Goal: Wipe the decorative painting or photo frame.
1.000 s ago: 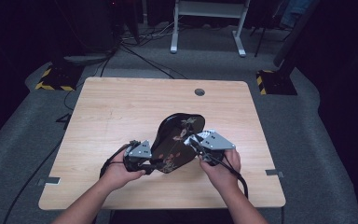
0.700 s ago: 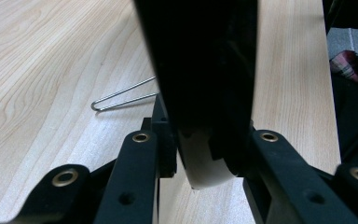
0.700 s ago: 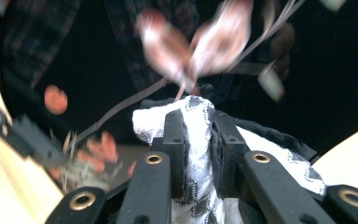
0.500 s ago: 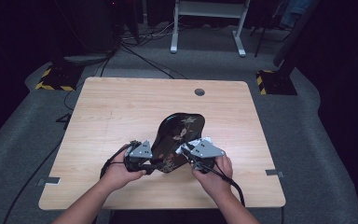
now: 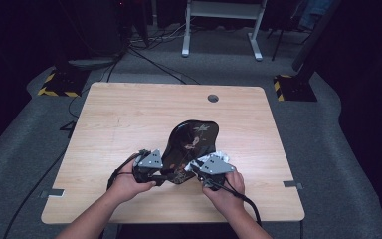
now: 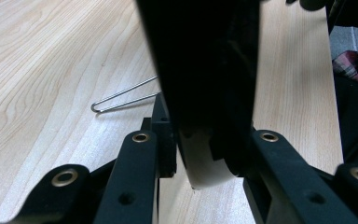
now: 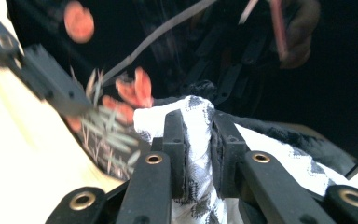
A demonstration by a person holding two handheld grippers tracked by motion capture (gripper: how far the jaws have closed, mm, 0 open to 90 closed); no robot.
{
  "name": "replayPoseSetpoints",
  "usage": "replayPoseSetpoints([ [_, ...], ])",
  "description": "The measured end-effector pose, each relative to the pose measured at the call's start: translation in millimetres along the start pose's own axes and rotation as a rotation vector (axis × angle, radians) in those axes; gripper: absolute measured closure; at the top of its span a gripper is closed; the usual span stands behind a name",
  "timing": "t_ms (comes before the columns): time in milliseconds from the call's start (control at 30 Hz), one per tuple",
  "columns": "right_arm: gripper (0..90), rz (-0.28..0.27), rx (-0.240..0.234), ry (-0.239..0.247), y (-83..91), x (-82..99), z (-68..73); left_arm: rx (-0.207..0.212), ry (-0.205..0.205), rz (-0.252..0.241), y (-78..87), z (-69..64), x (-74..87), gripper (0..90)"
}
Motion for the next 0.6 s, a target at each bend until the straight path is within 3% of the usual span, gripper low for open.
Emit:
replayPoseSetpoints([
  [133, 79.0, 0.005, 0.008, 0.007, 2.3, -4.7, -2.4, 0.000, 0.000, -0.001, -0.4, 0.1, -0.2, 72.8],
  [233, 79.0, -0.052, 0.028, 0.007, 11.2, -25.6, -11.6, 0.000, 0.000, -0.002, -0.4, 0.1, -0.1, 72.8],
  [333, 79.0, -0.061, 0.029, 0.003, 11.5, -26.7, -12.5, 0.002, 0.000, -0.002, -0.4, 0.2, 0.0, 72.8],
  [600, 79.0, 0.011, 0.006, -0.019, -1.5, 8.2, -2.2, -0.001, -0.002, 0.001, -0.4, -0.2, -0.1, 72.6],
])
Point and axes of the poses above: each handheld gripper's, and its own axes: y roughly backward along the jaws, x roughly out of its underside, z roughly to its left, the point moved 6 cm from there along -y, roughly forward along the jaws, and after that the axes turned 2 degrees about -z, right-handed, at the moved point
